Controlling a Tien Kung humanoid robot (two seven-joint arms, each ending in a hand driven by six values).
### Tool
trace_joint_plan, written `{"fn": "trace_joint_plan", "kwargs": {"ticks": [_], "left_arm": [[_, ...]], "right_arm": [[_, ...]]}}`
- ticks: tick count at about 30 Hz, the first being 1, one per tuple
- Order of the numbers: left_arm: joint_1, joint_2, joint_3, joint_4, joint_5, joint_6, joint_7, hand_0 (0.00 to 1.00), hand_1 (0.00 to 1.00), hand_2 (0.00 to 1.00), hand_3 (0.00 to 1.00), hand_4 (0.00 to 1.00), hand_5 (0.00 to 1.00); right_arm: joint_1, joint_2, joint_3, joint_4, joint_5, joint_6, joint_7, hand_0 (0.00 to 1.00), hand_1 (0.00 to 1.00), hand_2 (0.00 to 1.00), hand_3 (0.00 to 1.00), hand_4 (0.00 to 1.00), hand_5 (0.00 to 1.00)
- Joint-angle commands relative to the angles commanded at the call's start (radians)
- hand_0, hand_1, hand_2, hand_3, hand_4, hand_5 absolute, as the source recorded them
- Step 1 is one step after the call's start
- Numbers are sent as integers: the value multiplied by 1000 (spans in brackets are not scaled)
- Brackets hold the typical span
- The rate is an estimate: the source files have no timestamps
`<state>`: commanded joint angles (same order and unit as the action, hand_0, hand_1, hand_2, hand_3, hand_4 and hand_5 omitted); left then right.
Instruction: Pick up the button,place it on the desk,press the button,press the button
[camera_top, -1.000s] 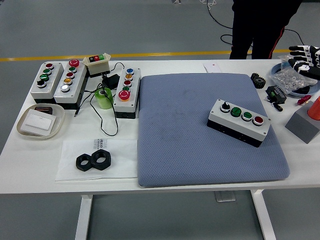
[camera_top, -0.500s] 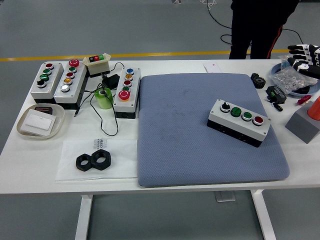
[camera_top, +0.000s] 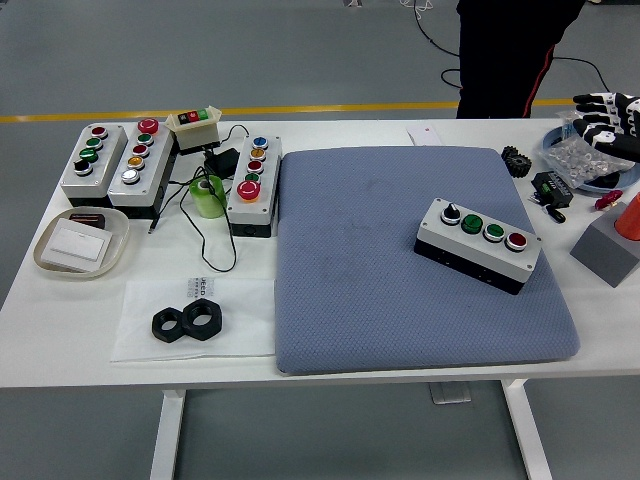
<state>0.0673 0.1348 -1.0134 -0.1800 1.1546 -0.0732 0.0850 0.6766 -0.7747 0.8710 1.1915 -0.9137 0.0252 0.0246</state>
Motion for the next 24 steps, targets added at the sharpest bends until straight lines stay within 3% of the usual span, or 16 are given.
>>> {"fn": "trace_joint_plan", "kwargs": {"ticks": [24], "left_arm": [[3,2,6,0,-3,-1,-1,742,914,984,943,614,998]], "right_arm": [[3,-3,2,3,-1,2,-1,944,895,867,847,613,461]]}}
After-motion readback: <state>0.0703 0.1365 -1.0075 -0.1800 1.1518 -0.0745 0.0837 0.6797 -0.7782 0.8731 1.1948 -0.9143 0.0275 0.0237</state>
